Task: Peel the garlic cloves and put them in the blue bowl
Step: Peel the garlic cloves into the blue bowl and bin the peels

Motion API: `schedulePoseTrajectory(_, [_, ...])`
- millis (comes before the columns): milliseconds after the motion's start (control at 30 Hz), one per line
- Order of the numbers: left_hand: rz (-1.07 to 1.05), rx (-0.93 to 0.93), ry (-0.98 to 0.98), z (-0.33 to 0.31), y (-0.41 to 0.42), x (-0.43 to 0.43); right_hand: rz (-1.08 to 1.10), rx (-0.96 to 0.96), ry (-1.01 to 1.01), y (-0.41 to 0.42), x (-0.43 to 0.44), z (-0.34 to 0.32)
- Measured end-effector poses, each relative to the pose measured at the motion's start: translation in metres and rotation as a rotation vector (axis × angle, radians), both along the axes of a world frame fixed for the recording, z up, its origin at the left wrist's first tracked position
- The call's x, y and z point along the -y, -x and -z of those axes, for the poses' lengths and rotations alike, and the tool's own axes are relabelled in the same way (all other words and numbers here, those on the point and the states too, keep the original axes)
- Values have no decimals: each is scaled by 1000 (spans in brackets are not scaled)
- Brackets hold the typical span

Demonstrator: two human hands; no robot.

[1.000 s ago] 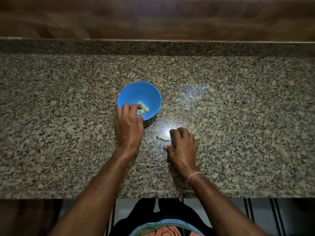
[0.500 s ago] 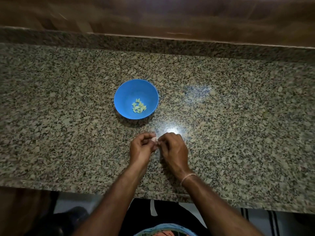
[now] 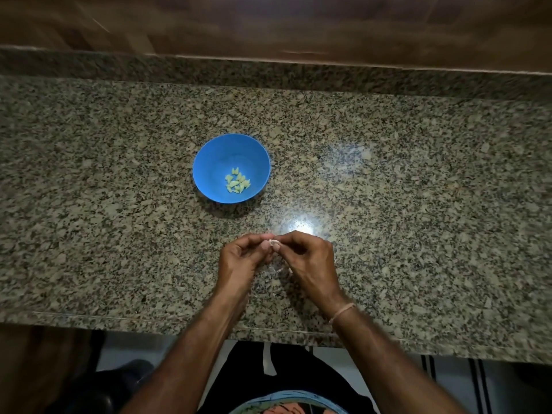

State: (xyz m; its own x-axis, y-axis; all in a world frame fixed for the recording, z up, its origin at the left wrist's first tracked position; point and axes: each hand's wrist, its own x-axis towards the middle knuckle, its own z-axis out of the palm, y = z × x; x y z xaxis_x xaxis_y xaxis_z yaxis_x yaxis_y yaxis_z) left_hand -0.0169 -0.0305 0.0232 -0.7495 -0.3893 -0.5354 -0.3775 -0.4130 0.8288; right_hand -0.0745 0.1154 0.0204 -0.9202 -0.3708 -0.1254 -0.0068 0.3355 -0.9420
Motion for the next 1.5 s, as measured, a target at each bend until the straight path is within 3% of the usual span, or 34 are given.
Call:
schedulePoseTrajectory(100, [10, 14, 31, 3, -1, -2, 20, -77, -37, -4, 1, 3])
schedulePoseTrajectory(233, [-3, 11, -1, 7, -4, -4, -5, 24, 55, -5, -3, 2])
schedulePoseTrajectory(333, [-8, 38, 8, 9, -4, -5, -5, 14, 17, -7, -5, 5])
schedulePoseTrajectory(733, [-126, 149, -19, 11, 2, -10, 18, -384, -292, -15, 8, 19])
schedulePoseTrajectory(1000, [-59, 169, 191, 10, 2, -18, -18, -513, -396, -20, 1, 20])
schedulePoseTrajectory(1100, [-43, 163, 293, 12, -3, -10, 61, -414, -329, -22, -4, 17])
schedulePoseTrajectory(1233, [-32, 118, 331, 15, -4, 7, 145, 30, -7, -21, -15, 9])
schedulePoseTrajectory(1500, [181, 17, 639, 22, -1, 21, 245, 452, 144, -41, -14, 7])
